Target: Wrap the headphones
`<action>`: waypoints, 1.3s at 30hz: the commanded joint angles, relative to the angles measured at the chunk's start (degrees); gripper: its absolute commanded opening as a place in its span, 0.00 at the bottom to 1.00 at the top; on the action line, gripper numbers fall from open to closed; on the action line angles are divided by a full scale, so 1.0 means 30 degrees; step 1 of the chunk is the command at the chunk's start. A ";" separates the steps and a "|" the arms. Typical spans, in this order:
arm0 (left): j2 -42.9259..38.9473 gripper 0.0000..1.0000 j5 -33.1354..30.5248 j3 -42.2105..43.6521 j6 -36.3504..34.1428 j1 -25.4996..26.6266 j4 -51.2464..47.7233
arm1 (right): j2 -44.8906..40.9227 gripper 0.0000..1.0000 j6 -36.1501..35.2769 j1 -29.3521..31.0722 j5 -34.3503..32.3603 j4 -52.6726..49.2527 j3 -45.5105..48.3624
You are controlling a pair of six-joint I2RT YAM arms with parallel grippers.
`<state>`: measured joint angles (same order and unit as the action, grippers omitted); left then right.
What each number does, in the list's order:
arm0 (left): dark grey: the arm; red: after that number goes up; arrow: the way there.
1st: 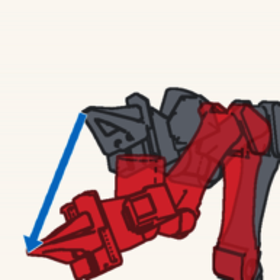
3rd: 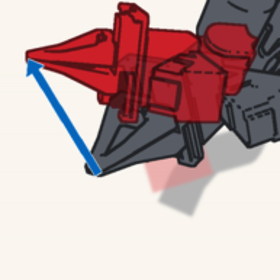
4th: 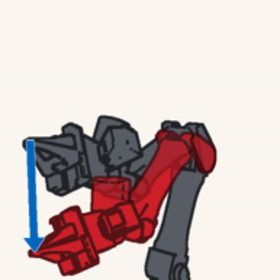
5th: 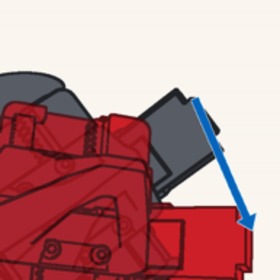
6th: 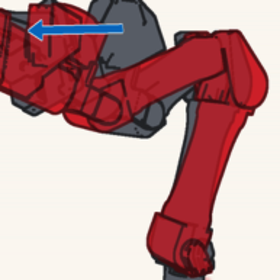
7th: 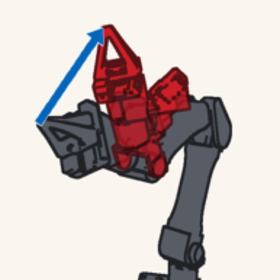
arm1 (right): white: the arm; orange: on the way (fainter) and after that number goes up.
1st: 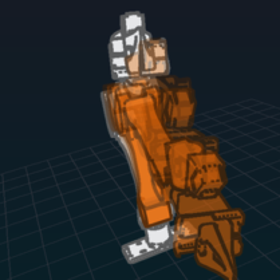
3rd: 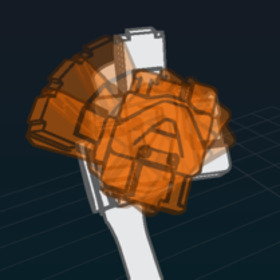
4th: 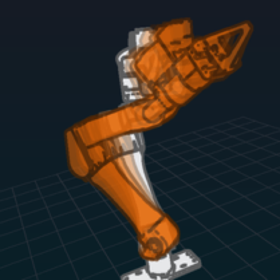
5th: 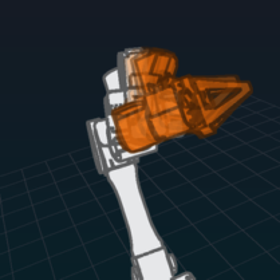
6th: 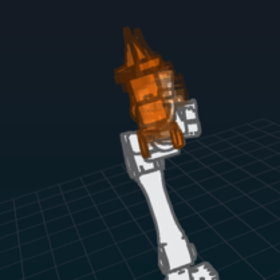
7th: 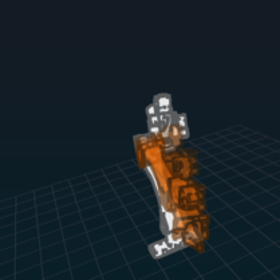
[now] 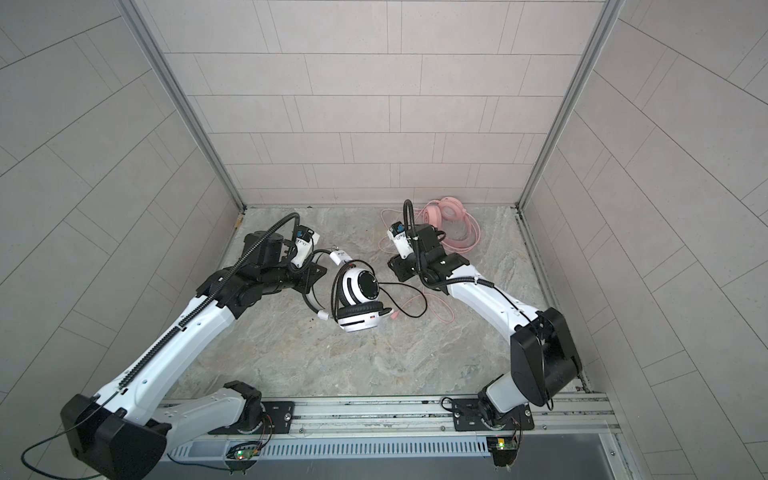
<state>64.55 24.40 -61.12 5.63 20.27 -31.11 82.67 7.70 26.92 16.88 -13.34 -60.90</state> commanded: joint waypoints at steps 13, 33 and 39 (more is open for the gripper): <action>0.0660 0.00 0.0424 -0.3498 0.4021 -0.1478 0.0058 | -0.2622 0.67 0.4750 0.1730 0.4279 0.9429 0.9682; 0.2159 0.00 0.0556 -1.0925 0.6382 -0.1456 -0.4478 | 0.3445 0.99 0.4358 0.3879 0.4065 1.5579 0.4658; 0.2613 0.00 0.0651 -1.2487 0.6386 -0.1480 -0.5603 | 0.5694 0.99 0.3362 0.3861 0.4426 1.4936 0.2116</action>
<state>72.40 24.12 -95.15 22.50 15.88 -47.92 97.97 19.86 38.48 29.23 31.90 -52.47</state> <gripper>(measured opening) 0.079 0.992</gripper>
